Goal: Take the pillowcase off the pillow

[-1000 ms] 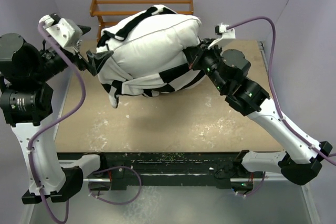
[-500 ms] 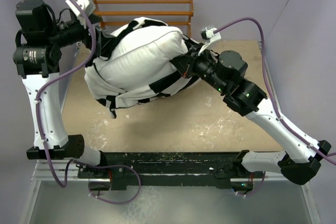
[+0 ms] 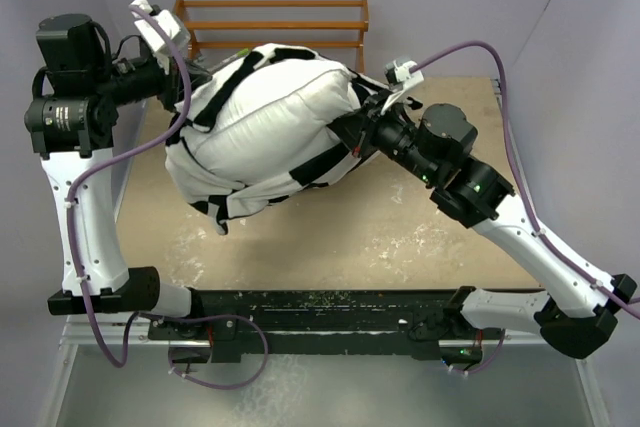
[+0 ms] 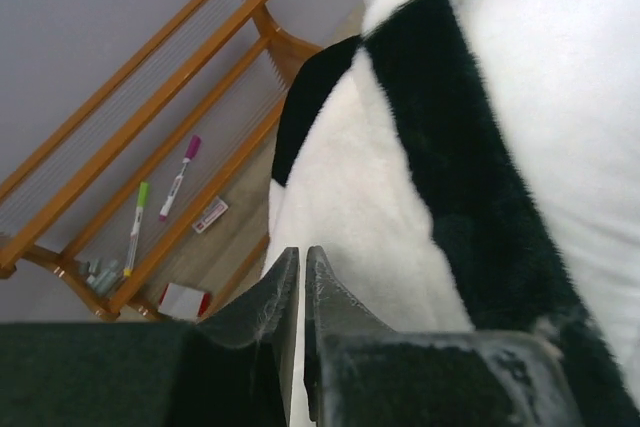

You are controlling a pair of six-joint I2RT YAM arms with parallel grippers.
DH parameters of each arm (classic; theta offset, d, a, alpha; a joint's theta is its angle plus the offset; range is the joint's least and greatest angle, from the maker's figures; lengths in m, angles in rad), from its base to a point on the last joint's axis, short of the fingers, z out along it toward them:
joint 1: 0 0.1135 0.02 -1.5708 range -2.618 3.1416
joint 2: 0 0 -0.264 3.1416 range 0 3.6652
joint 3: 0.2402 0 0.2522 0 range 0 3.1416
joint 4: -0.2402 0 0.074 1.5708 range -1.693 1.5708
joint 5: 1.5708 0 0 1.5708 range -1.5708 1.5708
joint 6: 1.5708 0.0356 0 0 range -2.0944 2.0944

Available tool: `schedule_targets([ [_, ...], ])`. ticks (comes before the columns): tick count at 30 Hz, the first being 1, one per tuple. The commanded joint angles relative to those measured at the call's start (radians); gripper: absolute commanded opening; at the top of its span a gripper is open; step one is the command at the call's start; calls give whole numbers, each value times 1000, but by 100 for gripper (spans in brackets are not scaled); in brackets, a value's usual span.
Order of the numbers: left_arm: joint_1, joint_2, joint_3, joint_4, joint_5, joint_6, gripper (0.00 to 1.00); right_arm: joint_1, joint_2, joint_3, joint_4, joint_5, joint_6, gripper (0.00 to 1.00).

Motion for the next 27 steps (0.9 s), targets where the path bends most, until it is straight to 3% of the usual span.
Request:
schedule_targets([
  [1,6,-25,-101,111,-93,38,6,-5,-82,-20,166,-74,24,0],
  [4,5,-37,-166,231,-185,5,1,-5,-93,-26,182,-99,38,0],
  [5,5,-38,-171,274,-234,-8,5,-5,-92,-22,169,-81,44,0],
  [6,5,-36,-156,314,-294,-21,17,-5,-88,-11,146,-30,47,0],
  [8,23,-22,-74,334,-358,-32,59,-7,-61,32,64,74,39,0],
  [9,45,-14,-17,319,-345,-43,74,-7,-42,56,25,115,30,0],
  [13,73,-9,208,79,-123,21,98,-7,15,113,-29,172,-1,0],
  [16,73,-97,170,-78,92,133,99,-7,37,133,-27,184,-24,0],
  [20,73,-225,42,-102,224,143,99,-7,56,141,-14,149,-45,0],
  [27,71,-145,46,-223,197,208,99,-7,48,133,-6,120,-57,0],
])
